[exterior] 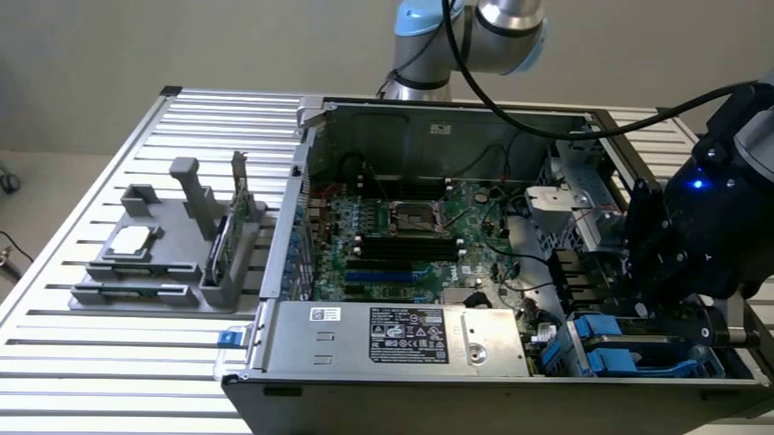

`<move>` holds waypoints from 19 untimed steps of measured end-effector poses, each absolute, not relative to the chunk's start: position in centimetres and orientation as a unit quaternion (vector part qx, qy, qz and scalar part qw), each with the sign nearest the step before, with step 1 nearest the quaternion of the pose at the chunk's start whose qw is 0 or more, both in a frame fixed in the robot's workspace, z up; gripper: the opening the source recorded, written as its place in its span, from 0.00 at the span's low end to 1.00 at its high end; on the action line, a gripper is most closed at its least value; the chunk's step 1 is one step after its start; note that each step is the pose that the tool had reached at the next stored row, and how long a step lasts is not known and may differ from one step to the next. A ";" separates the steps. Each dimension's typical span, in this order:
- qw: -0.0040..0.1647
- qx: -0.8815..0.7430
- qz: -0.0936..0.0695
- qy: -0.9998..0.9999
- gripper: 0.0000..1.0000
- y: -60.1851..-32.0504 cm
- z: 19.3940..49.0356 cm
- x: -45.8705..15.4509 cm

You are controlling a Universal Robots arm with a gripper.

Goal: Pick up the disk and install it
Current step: 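Insert the second disk wire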

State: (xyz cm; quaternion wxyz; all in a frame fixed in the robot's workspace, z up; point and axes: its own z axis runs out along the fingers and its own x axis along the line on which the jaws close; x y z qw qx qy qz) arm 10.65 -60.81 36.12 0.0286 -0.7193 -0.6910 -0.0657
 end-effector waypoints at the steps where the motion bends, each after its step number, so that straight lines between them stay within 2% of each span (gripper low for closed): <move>1: 0.029 -0.719 -0.066 -0.691 0.25 -60.8 36.1 10.6; 12: 0.028 -0.719 -0.065 -0.691 0.25 -60.1 37.8 11.4; 19: 0.025 -0.719 -0.062 -0.692 0.25 -59.8 37.8 12.1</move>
